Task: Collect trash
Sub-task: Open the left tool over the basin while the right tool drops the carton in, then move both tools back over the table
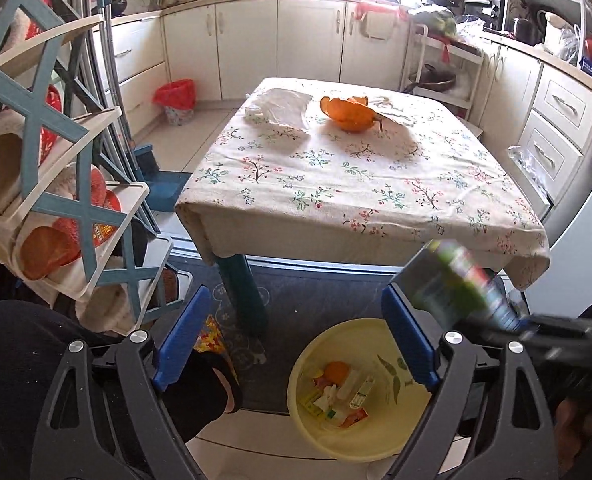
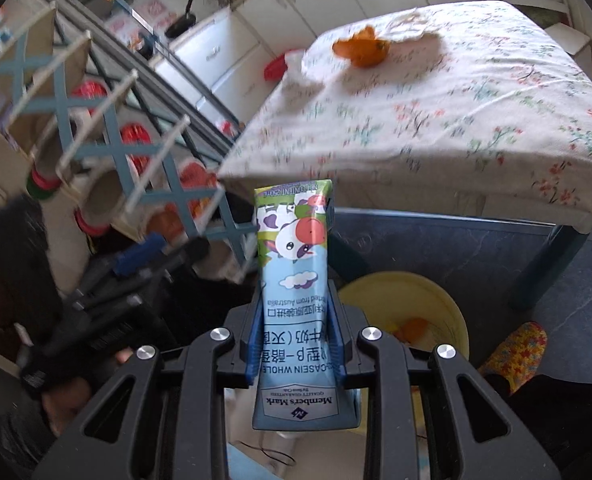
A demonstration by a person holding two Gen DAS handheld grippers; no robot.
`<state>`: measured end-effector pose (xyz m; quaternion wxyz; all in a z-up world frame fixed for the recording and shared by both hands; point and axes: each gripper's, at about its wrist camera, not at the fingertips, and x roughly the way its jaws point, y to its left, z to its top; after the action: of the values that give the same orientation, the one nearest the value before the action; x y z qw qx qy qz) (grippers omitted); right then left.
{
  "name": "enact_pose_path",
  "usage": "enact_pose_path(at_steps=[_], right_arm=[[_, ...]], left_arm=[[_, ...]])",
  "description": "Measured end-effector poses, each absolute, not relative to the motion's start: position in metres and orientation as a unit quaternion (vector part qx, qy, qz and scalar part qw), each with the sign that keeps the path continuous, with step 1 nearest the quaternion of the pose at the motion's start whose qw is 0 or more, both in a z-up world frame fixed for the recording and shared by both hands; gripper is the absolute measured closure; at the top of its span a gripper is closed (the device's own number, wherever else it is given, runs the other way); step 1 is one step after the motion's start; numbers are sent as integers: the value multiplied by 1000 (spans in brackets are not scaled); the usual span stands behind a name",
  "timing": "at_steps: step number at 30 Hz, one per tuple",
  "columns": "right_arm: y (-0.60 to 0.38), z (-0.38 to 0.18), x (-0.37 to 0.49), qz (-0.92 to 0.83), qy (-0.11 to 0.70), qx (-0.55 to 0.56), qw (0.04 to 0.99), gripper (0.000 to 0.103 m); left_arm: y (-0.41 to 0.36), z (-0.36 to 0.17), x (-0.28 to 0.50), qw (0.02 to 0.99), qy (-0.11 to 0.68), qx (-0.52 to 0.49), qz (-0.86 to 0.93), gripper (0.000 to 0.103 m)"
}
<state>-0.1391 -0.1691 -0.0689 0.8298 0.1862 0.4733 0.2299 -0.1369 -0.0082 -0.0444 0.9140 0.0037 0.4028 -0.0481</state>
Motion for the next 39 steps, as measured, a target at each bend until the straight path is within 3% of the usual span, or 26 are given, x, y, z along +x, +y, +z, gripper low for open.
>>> enact_pose_path(at_steps=[1, 3, 18, 39], right_arm=[[-164, -72, -139, 225, 482, 170, 829, 71], [-158, -79, -139, 214, 498, 145, 828, 56], [-164, -70, -140, 171, 466, 122, 860, 39], [-185, -37, -148, 92, 365, 123, 918, 33]], left_arm=[[-8, -44, -138, 915, 401, 3, -48, 19], [-7, -42, -138, 917, 396, 0, -46, 19], [0, -36, -141, 927, 374, -16, -30, 16], [3, -35, -140, 930, 367, -20, -22, 14]])
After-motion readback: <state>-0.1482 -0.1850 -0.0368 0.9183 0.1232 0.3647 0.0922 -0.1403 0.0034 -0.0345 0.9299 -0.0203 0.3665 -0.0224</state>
